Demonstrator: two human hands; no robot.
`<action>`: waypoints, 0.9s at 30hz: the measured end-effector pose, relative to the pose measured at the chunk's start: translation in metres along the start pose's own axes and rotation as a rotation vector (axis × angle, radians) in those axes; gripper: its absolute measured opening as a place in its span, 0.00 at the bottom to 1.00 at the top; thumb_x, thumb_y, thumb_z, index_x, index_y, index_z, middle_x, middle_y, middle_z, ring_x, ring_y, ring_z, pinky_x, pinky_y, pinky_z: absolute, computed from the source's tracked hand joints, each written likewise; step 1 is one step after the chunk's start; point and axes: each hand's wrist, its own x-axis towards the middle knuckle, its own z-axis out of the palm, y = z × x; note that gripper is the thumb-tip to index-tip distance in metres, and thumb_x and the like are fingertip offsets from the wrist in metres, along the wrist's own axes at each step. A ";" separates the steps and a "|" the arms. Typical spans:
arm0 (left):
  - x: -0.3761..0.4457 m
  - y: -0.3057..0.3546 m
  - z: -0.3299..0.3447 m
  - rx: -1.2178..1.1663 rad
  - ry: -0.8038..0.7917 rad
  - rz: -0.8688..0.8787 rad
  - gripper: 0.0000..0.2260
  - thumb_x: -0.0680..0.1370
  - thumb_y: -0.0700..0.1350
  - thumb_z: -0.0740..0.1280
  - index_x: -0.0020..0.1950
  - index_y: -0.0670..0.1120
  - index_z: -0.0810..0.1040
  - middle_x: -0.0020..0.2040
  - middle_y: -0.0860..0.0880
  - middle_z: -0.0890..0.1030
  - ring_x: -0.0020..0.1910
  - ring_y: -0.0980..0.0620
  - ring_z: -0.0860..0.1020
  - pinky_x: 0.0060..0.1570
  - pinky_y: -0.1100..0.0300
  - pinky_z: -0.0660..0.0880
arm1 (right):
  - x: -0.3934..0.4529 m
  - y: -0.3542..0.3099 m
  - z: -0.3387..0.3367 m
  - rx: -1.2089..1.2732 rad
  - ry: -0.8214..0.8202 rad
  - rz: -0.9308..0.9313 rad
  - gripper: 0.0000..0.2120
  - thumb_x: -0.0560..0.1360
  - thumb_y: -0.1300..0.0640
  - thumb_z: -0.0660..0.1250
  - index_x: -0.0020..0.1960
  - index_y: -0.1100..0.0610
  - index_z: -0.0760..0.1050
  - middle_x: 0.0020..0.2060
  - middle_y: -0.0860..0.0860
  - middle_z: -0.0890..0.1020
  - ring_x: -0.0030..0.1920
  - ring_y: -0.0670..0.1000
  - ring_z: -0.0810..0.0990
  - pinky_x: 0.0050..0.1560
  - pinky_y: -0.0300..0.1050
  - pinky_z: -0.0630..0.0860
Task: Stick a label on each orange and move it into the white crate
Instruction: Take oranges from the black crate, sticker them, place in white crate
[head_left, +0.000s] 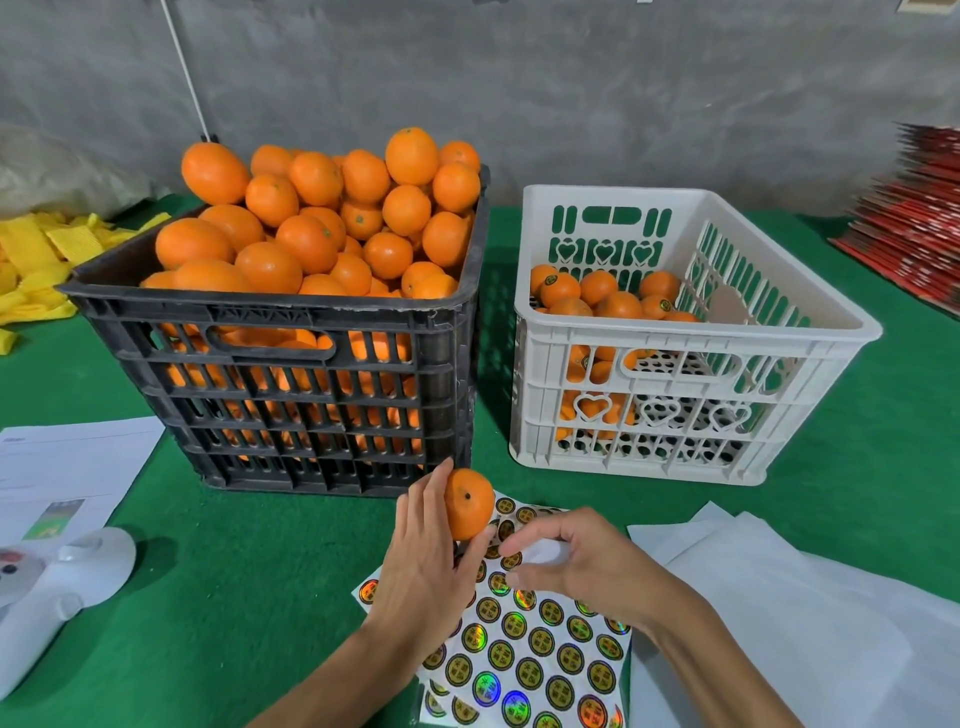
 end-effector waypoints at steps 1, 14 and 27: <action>0.000 0.000 0.000 0.002 -0.001 -0.001 0.34 0.78 0.68 0.56 0.81 0.62 0.48 0.71 0.57 0.63 0.68 0.57 0.67 0.69 0.57 0.72 | 0.000 0.000 0.000 0.007 0.007 -0.011 0.10 0.72 0.45 0.79 0.52 0.38 0.85 0.55 0.35 0.84 0.59 0.34 0.79 0.62 0.37 0.71; -0.001 0.001 -0.001 0.019 -0.015 -0.003 0.35 0.81 0.60 0.66 0.82 0.59 0.49 0.70 0.56 0.64 0.68 0.55 0.68 0.68 0.55 0.73 | -0.002 0.000 0.000 -0.074 -0.016 -0.052 0.10 0.72 0.42 0.77 0.53 0.37 0.84 0.55 0.35 0.83 0.58 0.36 0.80 0.64 0.43 0.73; 0.000 0.000 -0.001 0.009 -0.019 -0.015 0.36 0.81 0.61 0.66 0.82 0.57 0.49 0.69 0.56 0.64 0.66 0.57 0.67 0.67 0.58 0.71 | -0.003 0.004 0.000 -0.066 -0.059 -0.077 0.12 0.73 0.49 0.79 0.54 0.38 0.84 0.55 0.39 0.83 0.59 0.41 0.80 0.66 0.46 0.76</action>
